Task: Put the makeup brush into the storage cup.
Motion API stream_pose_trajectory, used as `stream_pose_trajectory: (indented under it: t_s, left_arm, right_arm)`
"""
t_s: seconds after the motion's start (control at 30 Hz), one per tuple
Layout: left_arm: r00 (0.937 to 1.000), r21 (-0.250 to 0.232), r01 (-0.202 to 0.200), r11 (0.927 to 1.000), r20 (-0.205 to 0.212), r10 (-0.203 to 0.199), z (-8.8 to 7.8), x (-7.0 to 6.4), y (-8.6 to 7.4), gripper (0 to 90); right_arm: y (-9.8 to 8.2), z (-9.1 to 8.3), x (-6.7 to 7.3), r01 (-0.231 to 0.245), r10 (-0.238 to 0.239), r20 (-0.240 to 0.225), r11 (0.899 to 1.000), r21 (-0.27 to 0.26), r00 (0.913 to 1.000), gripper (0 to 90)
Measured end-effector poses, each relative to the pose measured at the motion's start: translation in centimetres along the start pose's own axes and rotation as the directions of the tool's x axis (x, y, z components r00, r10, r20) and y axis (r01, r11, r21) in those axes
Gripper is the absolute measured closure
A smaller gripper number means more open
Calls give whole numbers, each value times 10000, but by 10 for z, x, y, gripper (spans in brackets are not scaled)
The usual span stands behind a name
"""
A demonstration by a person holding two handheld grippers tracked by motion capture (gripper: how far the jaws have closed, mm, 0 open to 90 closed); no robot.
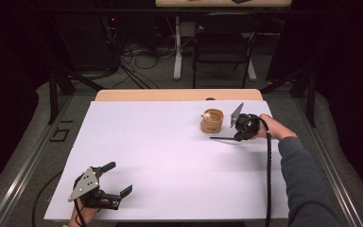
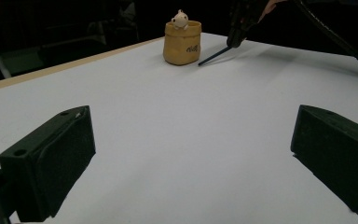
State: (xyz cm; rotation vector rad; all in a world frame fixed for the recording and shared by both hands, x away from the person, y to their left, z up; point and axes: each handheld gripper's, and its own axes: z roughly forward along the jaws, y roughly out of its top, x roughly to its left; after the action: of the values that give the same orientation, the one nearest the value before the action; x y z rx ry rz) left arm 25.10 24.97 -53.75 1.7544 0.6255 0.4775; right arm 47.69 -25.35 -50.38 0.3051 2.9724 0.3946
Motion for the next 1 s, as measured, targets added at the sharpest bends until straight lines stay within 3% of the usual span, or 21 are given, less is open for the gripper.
stream_pose_trajectory:
  t_s: [0.17, 0.2, 0.23, 0.3, 0.37, 0.4, 0.43, 0.47, 0.5, 0.53, 0.6, 0.63, 0.7, 0.77, 0.83, 1.0]
  left_arm:
    - [10000, -10, -14, 10000, -1, 14, 0, 0, 0, 0]
    - [10000, -4, -12, 10000, -5, 12, 0, 0, 0, 0]
    - [10000, -5, -9, 10000, -8, 9, 0, 0, 0, 0]
    - [10000, -2, 3, 10000, -16, -3, 1, 0, 0, 0]
    - [10000, 2, 5, 10000, -18, -4, 1, 0, 0, 0]
    - [10000, -9, 9, 10000, -61, -9, 1, 0, 0, 0]
    - [10000, -7, 9, 10000, -57, -10, 1, 0, 0, 0]
    - [10000, -1, 11, 10000, -61, -11, 1, 0, 0, 0]
    - [10000, 27, -3, 10000, -8, 3, 1, 0, 0, 0]
    - [10000, 32, -2, 10000, -11, 2, 1, 0, 0, 0]
    - [10000, 20, -7, 10000, -63, 7, 2, 0, 0, 0]
    - [10000, 23, -8, 10000, -52, 8, 2, -1, 0, 0]
    - [10000, 61, -23, 10000, -20, 23, 2, -1, 0, 0]
    - [10000, 108, 9, 9999, 50, -10, 2, 0, 0, 0]
    - [10000, 121, 3, 9999, 22, -3, 3, -1, 0, 0]
    - [10000, 187, -46, 9998, 0, 46, 4, -1, 1, 0]
  right_arm:
    - [5, -9, 6, 161, -161, 10, 9998, 100, 9999, 839]
    - [3, -6, 9, 128, -113, 227, 9977, -662, 9997, 839]
    - [3, -7, 10, 172, -144, 308, 9957, -912, 9994, 838]
    - [5, -16, 10, 192, -191, 49, 9995, -244, 9998, 839]
    - [5, -20, 12, 246, -246, -84, 9997, -42, 9997, 839]
    - [2, -12, 15, 129, -82, 342, 9902, -1388, 9994, 838]
    - [4, -22, 15, 242, -241, 16, 9993, -300, 9997, 838]
    - [5, -25, 15, 309, -310, -58, 9994, -161, 9995, 838]
    - [5, -26, 16, 364, -364, -40, 9992, -174, 9993, 838]
    - [4, -25, 19, 315, -306, 141, 9971, -689, 9994, 838]
    - [5, -27, 22, 517, -499, 220, 9950, -857, 9985, 838]
    - [6, -28, 25, 437, -418, 239, 9954, -853, 9988, 839]
    - [8, -32, 29, 710, -702, 151, 9957, -591, 9974, 839]
    - [9, -30, 34, 820, -790, 351, 9923, -929, 9963, 839]
    - [12, -33, 38, 967, -952, 267, 9934, -624, 9951, 839]
    - [15, -38, 48, 1166, -1147, 317, 9910, -661, 9929, 838]
